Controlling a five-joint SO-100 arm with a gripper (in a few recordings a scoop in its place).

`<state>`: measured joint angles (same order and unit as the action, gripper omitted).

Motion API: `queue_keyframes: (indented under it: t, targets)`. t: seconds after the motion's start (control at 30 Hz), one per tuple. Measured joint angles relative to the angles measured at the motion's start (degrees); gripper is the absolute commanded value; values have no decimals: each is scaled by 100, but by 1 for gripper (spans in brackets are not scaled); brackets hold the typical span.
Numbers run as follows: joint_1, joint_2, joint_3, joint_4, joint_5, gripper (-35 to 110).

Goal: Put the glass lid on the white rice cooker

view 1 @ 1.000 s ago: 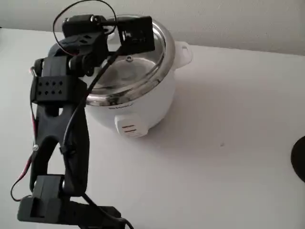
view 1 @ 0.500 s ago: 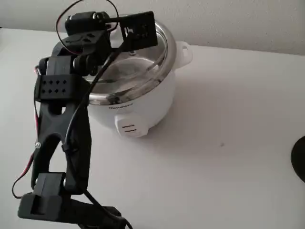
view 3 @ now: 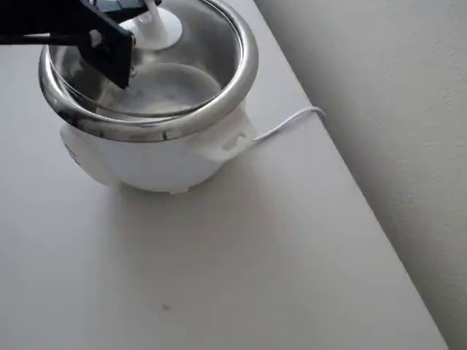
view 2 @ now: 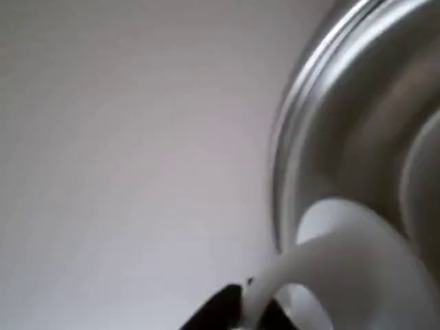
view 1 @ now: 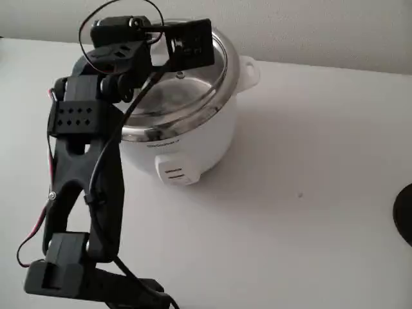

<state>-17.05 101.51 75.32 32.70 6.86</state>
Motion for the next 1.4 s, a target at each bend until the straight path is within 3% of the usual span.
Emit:
queue_keyframes:
  t: [0.13, 0.33, 0.67, 0.93, 1.1, 1.4]
  targets:
    - [0, 0, 0, 0, 0, 2]
    - [35, 0, 9, 0, 0, 18]
    - [404, 703, 1538, -176, 123, 20]
    - [677, 1468, 1828, 1178, -562, 20]
    - [853, 2355, 1854, 2303, -738, 0]
    - [1107, 4043, 2698, 3718, -677, 0]
